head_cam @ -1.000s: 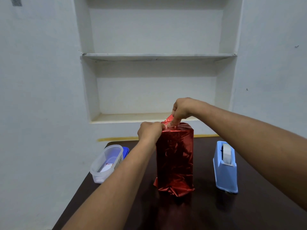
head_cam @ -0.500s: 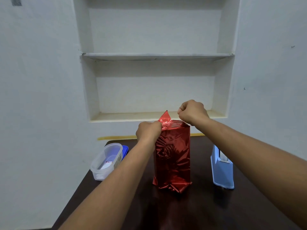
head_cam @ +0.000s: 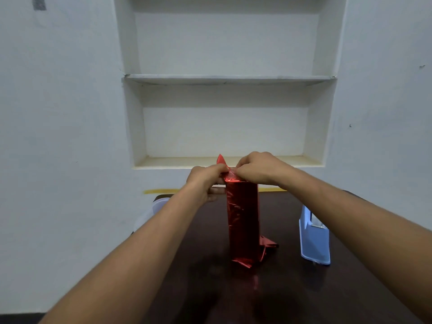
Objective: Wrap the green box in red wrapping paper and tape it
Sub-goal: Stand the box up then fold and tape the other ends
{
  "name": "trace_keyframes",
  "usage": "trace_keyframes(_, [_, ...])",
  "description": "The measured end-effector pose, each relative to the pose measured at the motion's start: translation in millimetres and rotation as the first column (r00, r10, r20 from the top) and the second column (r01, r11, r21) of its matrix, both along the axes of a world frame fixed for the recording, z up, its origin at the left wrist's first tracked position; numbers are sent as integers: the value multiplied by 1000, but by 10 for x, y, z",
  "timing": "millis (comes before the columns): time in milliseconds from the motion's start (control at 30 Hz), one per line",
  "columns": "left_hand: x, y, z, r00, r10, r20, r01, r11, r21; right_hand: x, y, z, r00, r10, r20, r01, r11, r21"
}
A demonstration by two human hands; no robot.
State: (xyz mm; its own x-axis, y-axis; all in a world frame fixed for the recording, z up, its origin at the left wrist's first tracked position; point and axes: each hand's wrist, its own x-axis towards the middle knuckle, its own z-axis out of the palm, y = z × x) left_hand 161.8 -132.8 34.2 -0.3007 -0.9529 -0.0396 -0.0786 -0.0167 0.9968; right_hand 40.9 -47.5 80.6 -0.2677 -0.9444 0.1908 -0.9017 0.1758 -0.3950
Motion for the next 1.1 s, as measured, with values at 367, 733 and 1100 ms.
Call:
trace_keyframes(367, [-39, 59, 41, 961, 233, 146, -127, 847, -516, 69, 74, -530, 999, -29, -23, 21, 947, -320])
trace_keyframes(733, [-146, 107, 213, 986, 113, 120, -11, 770, -639, -323, 102, -503, 868, 172, 467, -22, 951, -310])
trace_keyframes(1100, [-66, -47, 891, 651, -190, 735, 682, 571, -457, -569, 55, -539, 747, 347, 567, -109, 905, -411])
